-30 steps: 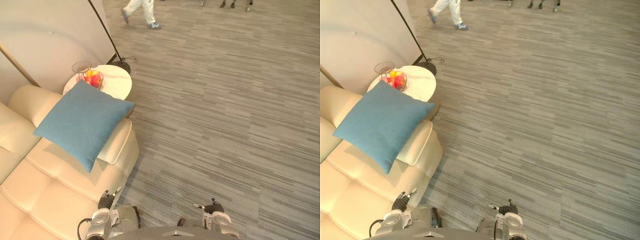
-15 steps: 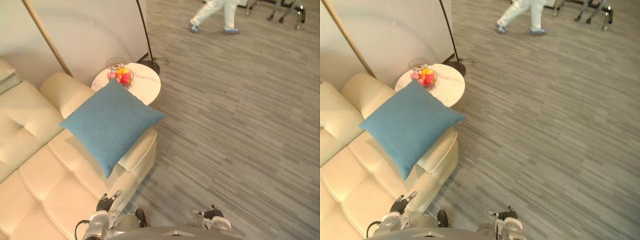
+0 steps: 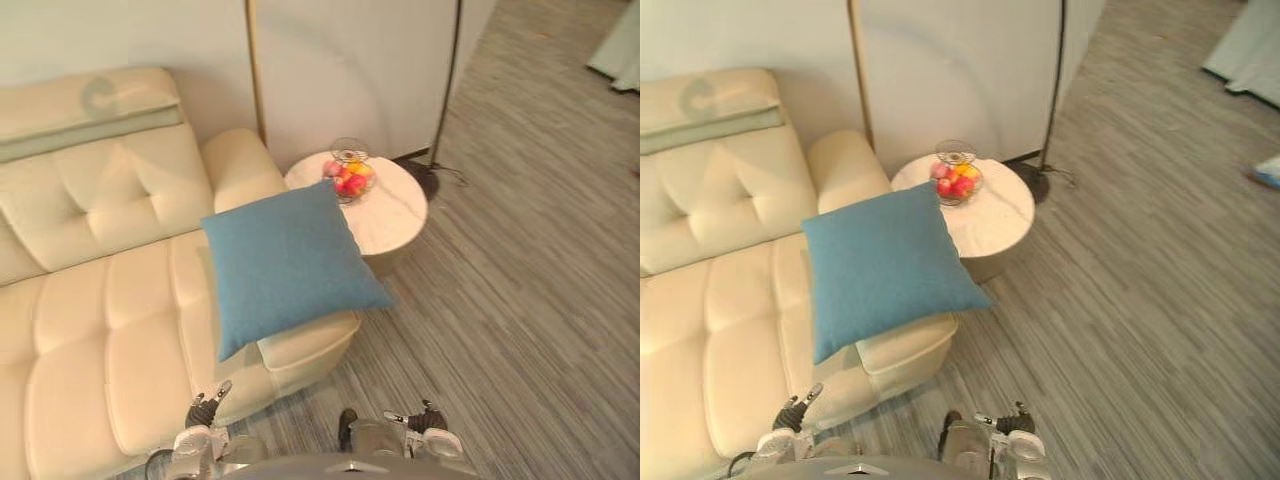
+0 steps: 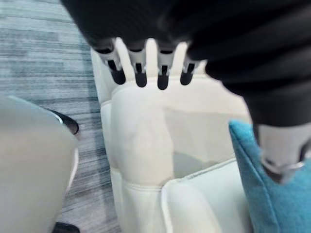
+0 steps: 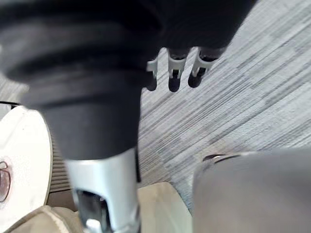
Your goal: Pick up cushions and gather them together orderly.
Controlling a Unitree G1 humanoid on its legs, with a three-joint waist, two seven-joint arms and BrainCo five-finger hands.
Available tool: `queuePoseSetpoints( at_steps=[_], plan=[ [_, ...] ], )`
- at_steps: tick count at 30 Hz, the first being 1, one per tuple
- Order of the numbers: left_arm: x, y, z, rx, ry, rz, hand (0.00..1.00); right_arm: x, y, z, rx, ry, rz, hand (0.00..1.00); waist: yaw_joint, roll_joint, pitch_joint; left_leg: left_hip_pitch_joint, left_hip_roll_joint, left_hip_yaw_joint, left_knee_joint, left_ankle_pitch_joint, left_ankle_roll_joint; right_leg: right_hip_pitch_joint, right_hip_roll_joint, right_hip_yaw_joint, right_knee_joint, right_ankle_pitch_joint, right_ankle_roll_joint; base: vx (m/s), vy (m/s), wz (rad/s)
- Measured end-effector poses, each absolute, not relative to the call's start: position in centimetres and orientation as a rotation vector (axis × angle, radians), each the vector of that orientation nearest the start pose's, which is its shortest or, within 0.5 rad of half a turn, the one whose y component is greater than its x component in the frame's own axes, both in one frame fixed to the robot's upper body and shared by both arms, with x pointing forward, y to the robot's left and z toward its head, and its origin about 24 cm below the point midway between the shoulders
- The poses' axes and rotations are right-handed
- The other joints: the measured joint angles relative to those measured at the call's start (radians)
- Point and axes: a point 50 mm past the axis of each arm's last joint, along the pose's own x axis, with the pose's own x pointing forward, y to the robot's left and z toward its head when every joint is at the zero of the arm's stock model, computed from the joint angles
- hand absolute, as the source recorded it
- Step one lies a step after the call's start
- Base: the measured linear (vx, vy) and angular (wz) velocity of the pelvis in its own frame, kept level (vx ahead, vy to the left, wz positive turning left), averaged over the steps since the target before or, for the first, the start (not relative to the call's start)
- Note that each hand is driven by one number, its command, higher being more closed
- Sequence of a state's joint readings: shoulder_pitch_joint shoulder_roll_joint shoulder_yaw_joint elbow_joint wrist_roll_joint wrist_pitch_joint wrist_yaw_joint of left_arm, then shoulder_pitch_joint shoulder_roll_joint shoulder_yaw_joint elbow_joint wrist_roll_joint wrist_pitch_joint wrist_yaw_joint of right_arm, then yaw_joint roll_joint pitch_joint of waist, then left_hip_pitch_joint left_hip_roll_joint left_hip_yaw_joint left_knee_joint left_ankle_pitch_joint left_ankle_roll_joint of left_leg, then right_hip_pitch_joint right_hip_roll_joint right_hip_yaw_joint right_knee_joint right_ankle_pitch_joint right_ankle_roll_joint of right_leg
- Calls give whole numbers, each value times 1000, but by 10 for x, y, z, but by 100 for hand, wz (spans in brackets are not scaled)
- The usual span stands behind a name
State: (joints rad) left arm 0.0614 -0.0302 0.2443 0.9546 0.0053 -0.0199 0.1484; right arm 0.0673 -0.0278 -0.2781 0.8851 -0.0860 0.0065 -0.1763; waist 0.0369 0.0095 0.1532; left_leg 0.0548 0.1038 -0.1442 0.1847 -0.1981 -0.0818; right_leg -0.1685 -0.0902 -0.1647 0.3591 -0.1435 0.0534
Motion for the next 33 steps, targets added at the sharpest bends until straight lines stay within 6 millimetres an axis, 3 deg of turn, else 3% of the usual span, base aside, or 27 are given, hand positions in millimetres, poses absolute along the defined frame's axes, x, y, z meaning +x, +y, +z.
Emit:
queuePoseSetpoints(
  at_steps=[2, 5, 7, 8, 10, 11, 15, 24, 27, 33],
  plan=[
    [117, 179, -153, -92, 1005, 384, 0, 125, -209, -143, -57, 961, -409, 0, 1, 3, -2, 23, 22, 6, -49, 33, -26, 25, -1, -57, 14, -29, -17, 214, -210, 87],
    [116, 180, -153, -97, 1004, 391, 0, 124, -205, -144, -50, 964, -403, 0, 10, 2, -4, 2, 37, 16, -12, 37, -36, 71, -2, -120, 3, -47, -24, 175, -123, 57],
    [119, 181, -152, -93, 996, 391, 0, 123, -204, -144, -46, 968, -402, 0, 15, 1, -6, -22, 38, 62, 31, 40, -41, 93, -9, -142, -13, -45, -25, 106, -32, 40],
    [119, 181, -152, -88, 994, 388, 0, 121, -203, -145, -44, 973, -404, 0, 12, -13, -4, -41, 44, 125, 54, 41, -42, 106, -16, -159, -28, -41, -28, 69, 12, 40],
    [121, 182, -151, -84, 991, 385, 0, 121, -203, -145, -42, 975, -407, 0, 13, -5, -11, -43, 51, 211, 50, 46, -43, 121, -21, -177, -47, -34, -24, 50, 22, 30],
    [120, 183, -151, -75, 991, 381, 0, 120, -203, -145, -41, 976, -407, 0, 14, -14, -17, -36, 46, 263, 13, 65, -33, 121, -22, -174, -68, -21, -17, 4, 25, 11],
    [119, 187, -152, -35, 998, 354, 0, 120, -198, -146, -28, 985, -403, 0, 13, -35, -31, -14, 28, 282, -71, 116, -19, 122, -12, -141, -148, 41, -15, -9, 47, -6],
    [108, 194, -155, -12, 1035, 357, 0, 113, -199, -147, -24, 992, -428, 0, -6, -47, -48, 35, 8, 335, -194, 167, -4, 152, 14, -73, -297, 152, -6, -126, 30, -17],
    [104, 197, -155, -38, 1033, 389, 0, 116, -208, -137, -32, 929, -462, 0, -11, -48, -55, 36, 1, 344, -209, 179, 0, 148, 15, -46, -316, 167, -3, -140, 7, -17],
    [106, 212, -142, -118, 927, 478, 0, 146, -262, -89, -138, 662, -585, 0, -25, -40, -77, 35, -8, 366, -241, 177, -3, 131, 27, 45, -361, 178, 2, -76, 6, -14]
  ],
)
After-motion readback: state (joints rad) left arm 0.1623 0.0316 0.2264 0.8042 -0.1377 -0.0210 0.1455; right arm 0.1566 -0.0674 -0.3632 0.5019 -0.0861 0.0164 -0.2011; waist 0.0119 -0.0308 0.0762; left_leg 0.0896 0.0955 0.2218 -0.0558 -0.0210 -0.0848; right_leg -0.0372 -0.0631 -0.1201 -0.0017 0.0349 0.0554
